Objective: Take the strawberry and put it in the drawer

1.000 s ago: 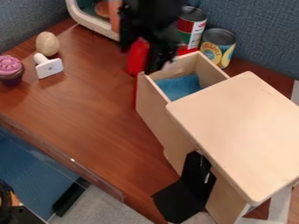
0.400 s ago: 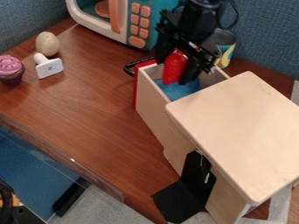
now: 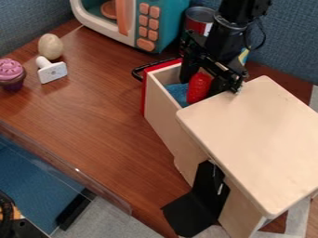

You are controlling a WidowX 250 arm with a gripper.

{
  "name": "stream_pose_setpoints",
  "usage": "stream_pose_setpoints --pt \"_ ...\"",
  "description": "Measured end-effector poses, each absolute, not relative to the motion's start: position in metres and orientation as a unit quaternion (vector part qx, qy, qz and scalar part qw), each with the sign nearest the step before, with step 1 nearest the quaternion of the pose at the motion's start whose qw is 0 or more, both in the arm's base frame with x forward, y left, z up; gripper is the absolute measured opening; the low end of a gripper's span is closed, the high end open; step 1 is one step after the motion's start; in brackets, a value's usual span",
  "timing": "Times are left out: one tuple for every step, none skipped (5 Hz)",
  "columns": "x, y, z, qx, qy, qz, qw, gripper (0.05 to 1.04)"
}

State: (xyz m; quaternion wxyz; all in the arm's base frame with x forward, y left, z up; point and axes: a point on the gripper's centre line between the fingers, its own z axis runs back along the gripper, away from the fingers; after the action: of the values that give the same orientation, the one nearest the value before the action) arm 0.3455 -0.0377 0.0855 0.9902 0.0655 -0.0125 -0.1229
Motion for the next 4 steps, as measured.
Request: stream_pose_setpoints --pt "0.352 -0.043 0.085 0.054 -0.021 -0.124 0.991 0.841" --pt "0.354 -0.040 0.085 0.046 -0.026 -0.123 0.991 1.012" --pt "0.352 -0.035 0.083 0.057 -0.022 -0.131 0.989 1.009" --pt "0.341 -0.016 0.092 0.079 -0.022 -0.125 0.989 1.001"
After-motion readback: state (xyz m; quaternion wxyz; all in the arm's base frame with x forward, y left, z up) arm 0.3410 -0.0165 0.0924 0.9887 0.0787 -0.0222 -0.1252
